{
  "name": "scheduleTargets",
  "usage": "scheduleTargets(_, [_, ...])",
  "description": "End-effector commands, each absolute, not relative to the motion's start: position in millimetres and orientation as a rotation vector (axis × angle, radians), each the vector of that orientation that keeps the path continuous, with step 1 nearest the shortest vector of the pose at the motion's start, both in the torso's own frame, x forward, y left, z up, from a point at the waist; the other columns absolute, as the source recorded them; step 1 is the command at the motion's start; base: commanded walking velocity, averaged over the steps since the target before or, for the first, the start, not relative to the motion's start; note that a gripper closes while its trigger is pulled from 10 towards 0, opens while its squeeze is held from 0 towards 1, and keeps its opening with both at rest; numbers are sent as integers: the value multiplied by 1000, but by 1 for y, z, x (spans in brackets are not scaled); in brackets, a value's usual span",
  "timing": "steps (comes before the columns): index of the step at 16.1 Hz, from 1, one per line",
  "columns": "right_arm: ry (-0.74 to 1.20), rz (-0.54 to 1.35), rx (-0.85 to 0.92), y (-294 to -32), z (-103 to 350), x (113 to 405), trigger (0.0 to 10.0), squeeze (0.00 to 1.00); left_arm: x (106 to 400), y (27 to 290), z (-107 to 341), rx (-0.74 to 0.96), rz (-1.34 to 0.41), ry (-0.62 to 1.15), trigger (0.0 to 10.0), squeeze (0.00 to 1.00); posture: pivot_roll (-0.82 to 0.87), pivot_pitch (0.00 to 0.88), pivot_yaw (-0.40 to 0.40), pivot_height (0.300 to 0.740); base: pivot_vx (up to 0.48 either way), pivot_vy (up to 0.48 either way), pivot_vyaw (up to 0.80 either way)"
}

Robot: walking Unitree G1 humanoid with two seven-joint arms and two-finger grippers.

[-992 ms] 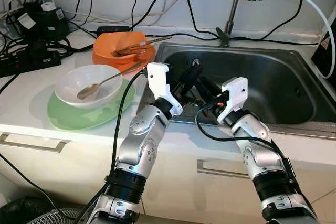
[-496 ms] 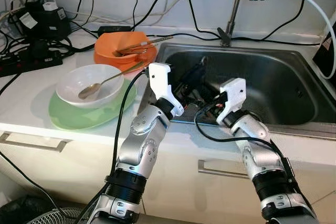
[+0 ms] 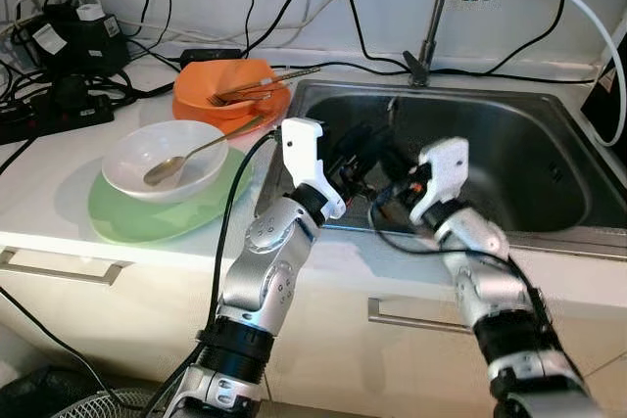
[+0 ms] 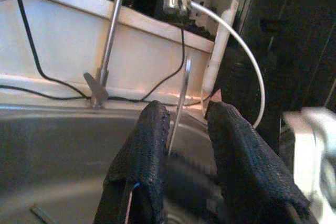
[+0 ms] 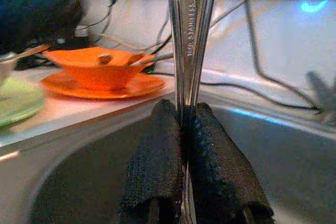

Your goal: Kitchen organization

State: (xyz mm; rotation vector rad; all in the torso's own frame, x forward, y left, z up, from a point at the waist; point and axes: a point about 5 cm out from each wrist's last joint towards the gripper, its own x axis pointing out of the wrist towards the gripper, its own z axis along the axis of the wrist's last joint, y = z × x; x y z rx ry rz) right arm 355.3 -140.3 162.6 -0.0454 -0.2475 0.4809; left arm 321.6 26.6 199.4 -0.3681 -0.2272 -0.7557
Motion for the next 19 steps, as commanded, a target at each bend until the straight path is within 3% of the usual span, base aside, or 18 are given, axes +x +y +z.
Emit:
scheduleTargets(1, [-250, 443, -65, -146, 164, 359, 0, 0, 319, 29, 196, -346, -765, -212, 10000, 0, 75, 13, 37, 740, 0, 0, 0])
scheduleTargets(4, [-235, 425, -74, -150, 162, 361, 0, 0, 317, 37, 192, -329, -756, -198, 10000, 0, 82, 15, 38, 740, 0, 0, 0])
scheduleTargets(5, [-231, 407, -75, -153, 161, 362, 2039, 0, 315, 50, 186, -295, -733, -178, 10000, 0, 88, 16, 38, 740, 0, 0, 0])
scheduleTargets(6, [-227, 395, -77, -155, 161, 363, 10000, 0, 313, 53, 184, -273, -735, -169, 10000, 0, 91, 17, 39, 740, 0, 0, 0])
scheduleTargets(19, [-232, 316, -117, -155, 165, 376, 10000, 0, 292, 91, 157, -75, -806, 12, 10000, 0, 115, 0, 60, 740, 0, 0, 0])
